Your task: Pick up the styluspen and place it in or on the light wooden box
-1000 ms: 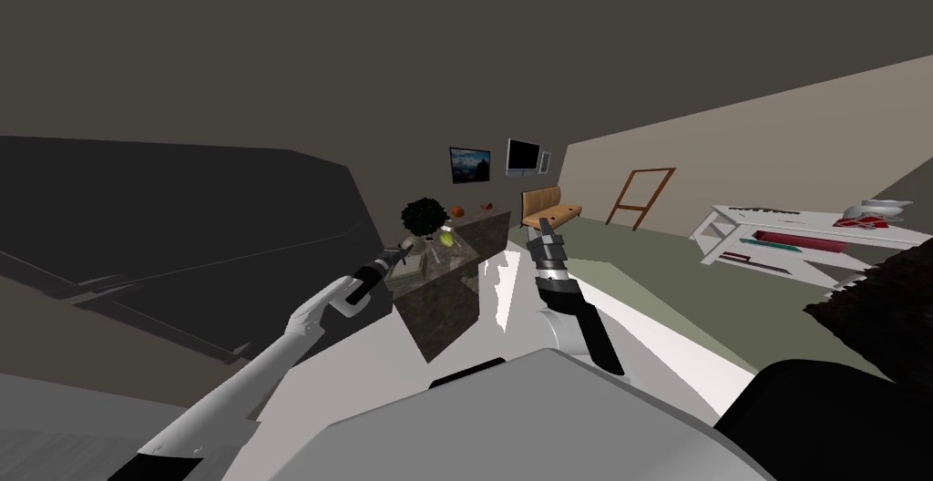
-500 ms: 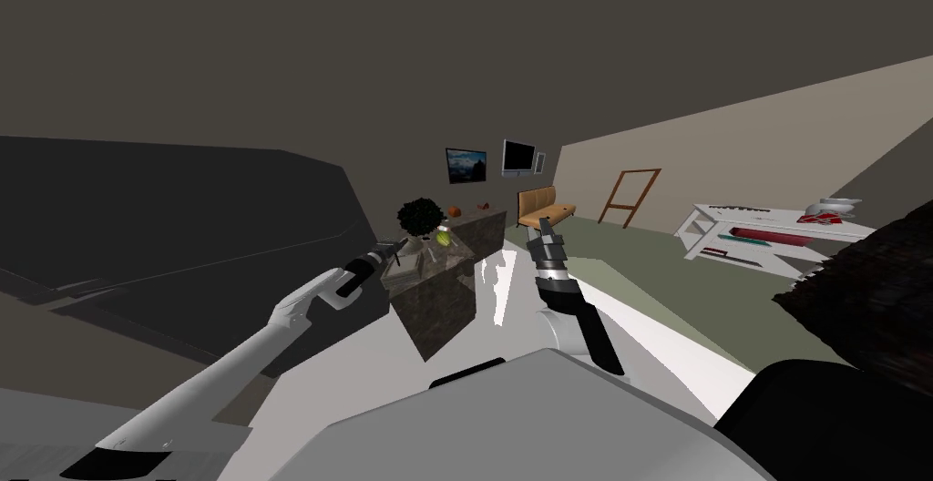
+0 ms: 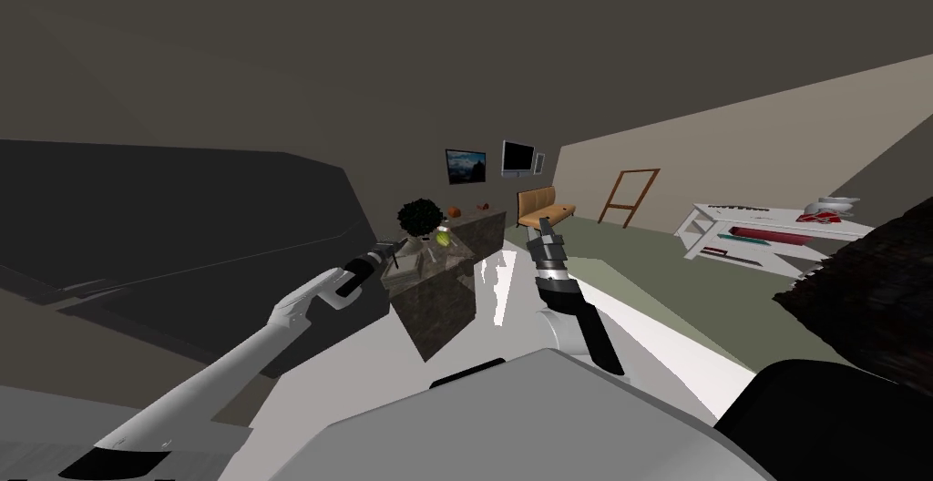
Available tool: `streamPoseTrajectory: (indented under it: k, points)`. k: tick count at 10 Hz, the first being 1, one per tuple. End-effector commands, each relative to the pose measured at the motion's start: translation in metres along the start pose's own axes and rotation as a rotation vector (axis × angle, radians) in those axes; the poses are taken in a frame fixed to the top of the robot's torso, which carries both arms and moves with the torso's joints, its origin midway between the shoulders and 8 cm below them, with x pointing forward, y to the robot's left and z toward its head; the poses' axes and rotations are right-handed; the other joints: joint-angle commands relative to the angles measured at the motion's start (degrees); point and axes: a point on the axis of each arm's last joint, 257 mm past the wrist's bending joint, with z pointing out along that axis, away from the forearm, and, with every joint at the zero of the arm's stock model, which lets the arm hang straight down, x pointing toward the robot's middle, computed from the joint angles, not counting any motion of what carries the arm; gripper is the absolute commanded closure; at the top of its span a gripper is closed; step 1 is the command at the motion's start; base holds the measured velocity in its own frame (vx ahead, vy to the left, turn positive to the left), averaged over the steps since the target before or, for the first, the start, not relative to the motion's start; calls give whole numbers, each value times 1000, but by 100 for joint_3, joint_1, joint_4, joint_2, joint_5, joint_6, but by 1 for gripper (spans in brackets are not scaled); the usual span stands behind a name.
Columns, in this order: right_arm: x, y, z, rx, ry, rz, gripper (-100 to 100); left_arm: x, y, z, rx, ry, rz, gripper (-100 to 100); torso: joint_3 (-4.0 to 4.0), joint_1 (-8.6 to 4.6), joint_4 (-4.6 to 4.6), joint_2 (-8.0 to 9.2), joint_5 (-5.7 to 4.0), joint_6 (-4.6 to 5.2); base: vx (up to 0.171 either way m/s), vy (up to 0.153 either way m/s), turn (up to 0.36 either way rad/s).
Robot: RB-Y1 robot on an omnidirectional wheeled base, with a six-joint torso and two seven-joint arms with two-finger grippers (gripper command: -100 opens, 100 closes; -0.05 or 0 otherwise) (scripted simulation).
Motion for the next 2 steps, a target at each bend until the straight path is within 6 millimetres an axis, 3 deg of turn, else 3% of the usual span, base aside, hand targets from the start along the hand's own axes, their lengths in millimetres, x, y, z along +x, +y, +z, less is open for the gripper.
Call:
streamPoseTrajectory:
  k: [1, 2]
  points:
    - [0, 0, 0, 0, 0, 0, 0, 0, 0, 0, 0, 0, 0, 0, 0, 0, 0, 0, 0, 0, 0, 0, 0]
    - [0, 0, 0, 0, 0, 0, 0, 0, 0, 0, 0, 0, 0, 0, 0, 0, 0, 0, 0, 0, 0, 0, 0]
